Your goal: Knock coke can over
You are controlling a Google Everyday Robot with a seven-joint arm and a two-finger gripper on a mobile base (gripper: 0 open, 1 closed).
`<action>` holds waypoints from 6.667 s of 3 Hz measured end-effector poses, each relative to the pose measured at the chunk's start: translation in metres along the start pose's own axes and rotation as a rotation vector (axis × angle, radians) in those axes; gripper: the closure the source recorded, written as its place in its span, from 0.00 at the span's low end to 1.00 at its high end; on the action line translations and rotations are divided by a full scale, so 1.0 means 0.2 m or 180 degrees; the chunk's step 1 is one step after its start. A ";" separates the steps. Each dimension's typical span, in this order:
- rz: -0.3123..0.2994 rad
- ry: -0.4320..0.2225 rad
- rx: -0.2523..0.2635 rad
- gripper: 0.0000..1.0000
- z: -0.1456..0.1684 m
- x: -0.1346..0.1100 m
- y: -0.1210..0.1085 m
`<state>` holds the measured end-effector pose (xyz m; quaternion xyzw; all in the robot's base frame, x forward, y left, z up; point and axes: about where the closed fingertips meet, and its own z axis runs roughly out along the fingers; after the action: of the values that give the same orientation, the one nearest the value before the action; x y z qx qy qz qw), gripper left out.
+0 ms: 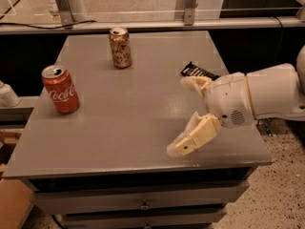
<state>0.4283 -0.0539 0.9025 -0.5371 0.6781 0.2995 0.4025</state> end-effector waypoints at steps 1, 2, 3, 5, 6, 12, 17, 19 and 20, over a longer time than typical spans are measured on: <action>0.0048 -0.0517 -0.0192 0.00 0.14 -0.20 0.08; 0.0044 -0.0512 -0.0190 0.00 0.14 -0.20 0.08; 0.0015 -0.0611 -0.0221 0.00 0.16 -0.21 0.08; 0.0078 -0.1039 -0.0064 0.00 0.43 -0.19 0.07; 0.0198 -0.1137 0.0157 0.00 0.57 -0.17 0.01; 0.0317 -0.1383 0.0195 0.00 1.38 -0.59 -0.28; 0.0597 -0.1492 0.0148 0.86 1.33 -0.61 -0.19; 0.0900 -0.1500 0.0185 1.00 0.93 -0.34 -0.19; 0.0762 -0.1403 0.0172 1.00 0.72 -0.38 -0.20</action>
Offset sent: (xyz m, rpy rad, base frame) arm -0.0023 0.0339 0.0111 0.1289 0.0024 0.0347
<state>0.5059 0.0938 0.8982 -0.3638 0.6405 0.4366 0.5166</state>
